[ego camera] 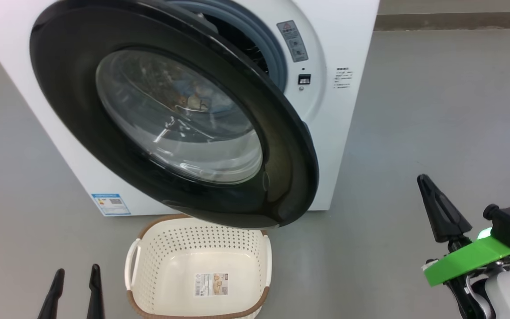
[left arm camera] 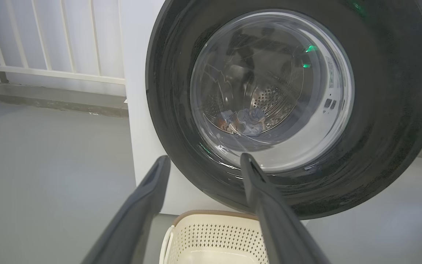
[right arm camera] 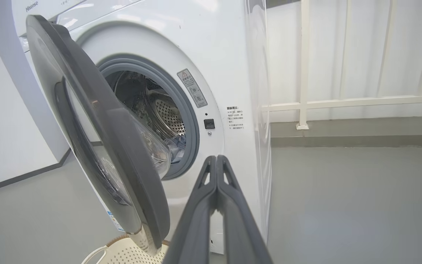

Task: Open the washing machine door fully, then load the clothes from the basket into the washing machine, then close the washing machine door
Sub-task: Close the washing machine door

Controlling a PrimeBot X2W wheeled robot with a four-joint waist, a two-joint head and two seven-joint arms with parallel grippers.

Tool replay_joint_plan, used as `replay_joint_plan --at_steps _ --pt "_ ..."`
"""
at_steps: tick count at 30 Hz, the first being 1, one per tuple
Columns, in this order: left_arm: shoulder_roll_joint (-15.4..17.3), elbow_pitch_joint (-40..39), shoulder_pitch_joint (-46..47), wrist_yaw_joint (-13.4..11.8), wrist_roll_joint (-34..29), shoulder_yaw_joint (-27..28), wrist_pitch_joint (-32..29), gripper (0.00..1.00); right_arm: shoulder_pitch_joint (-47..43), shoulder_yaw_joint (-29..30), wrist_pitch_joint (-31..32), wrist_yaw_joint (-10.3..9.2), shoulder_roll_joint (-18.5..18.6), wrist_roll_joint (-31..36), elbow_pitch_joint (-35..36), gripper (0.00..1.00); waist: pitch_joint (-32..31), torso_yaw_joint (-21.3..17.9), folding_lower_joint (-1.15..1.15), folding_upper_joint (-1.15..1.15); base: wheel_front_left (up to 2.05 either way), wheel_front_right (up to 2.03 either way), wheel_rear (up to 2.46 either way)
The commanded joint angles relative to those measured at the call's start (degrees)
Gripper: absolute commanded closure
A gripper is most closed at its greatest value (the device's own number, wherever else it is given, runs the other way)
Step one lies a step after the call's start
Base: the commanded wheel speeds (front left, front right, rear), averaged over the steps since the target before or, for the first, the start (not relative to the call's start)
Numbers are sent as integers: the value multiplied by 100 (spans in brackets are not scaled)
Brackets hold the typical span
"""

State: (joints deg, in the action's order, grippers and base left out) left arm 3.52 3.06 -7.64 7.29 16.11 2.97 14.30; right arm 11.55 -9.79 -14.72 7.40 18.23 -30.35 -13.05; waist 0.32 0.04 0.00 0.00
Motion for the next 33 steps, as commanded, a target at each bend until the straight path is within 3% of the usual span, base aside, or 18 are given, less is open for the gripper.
replay_joint_plan --at_steps 1,13,18,29,33 --pt "28 -107 268 15 -59 149 70 0 200 -59 -28 9 102 4 207 100 -3 107 0 0 0 0 0" --pt "109 -5 284 19 -43 -35 70 0 504 -227 -28 9 28 130 1066 100 -35 695 0 0 0 0 0" --pt "121 22 300 19 4 -100 70 0 644 -562 -28 9 38 222 1264 100 -44 964 0 0 0 0 0" --pt "97 26 372 19 28 -126 70 0 798 -1233 -28 9 212 174 856 100 83 1338 0 0 0 0 0" --pt "88 44 422 19 61 -142 70 0 875 -1533 -28 9 341 8 341 100 160 1461 0 0 0 0 0"
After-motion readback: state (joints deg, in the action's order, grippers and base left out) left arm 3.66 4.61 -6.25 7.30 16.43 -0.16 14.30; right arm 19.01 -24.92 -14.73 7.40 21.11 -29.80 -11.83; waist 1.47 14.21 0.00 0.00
